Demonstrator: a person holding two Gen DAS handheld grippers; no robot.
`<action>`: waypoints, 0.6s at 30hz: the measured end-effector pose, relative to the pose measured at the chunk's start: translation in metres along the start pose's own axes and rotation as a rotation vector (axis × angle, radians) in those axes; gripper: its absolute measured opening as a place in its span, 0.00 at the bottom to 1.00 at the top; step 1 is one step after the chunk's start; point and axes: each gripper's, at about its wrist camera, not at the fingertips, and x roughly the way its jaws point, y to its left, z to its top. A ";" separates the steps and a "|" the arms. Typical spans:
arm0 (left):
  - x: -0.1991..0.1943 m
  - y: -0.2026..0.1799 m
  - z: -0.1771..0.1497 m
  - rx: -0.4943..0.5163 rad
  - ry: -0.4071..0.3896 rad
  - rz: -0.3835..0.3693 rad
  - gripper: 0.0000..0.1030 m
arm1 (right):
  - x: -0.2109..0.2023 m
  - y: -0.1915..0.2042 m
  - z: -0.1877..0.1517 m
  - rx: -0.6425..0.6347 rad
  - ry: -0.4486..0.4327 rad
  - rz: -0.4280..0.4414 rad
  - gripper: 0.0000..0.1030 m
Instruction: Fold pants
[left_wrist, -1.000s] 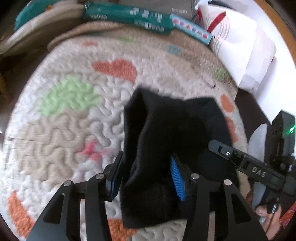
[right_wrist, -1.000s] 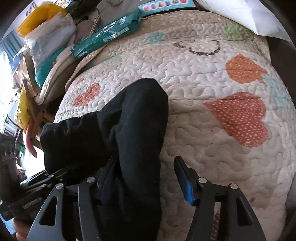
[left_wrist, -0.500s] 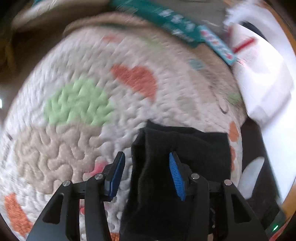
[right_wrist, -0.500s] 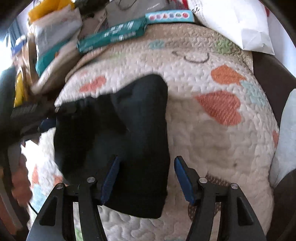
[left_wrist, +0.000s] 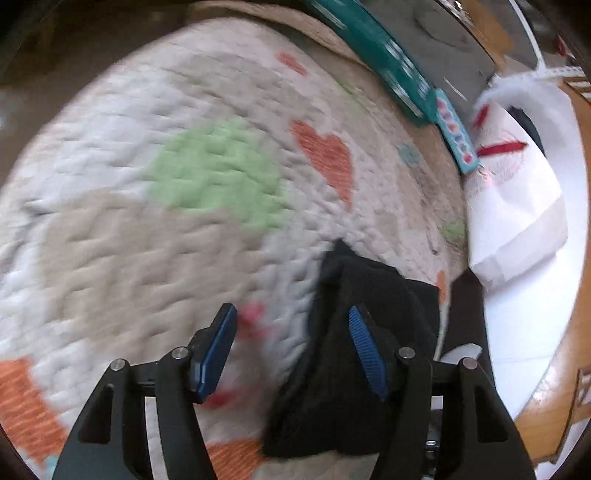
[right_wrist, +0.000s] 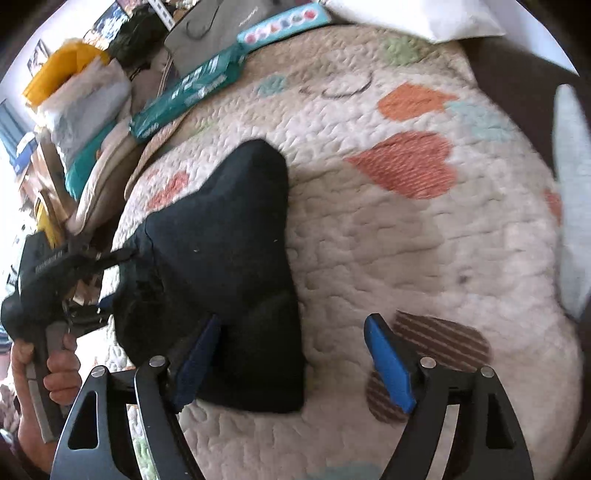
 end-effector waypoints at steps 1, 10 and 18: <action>-0.008 0.005 -0.002 -0.007 -0.006 0.030 0.60 | -0.010 -0.001 -0.002 0.004 -0.009 -0.014 0.82; -0.091 0.003 -0.091 0.143 -0.080 0.209 0.61 | -0.060 0.001 -0.058 0.092 -0.011 0.031 0.82; -0.146 -0.044 -0.200 0.460 -0.426 0.516 0.72 | -0.084 0.029 -0.108 -0.025 -0.057 -0.053 0.82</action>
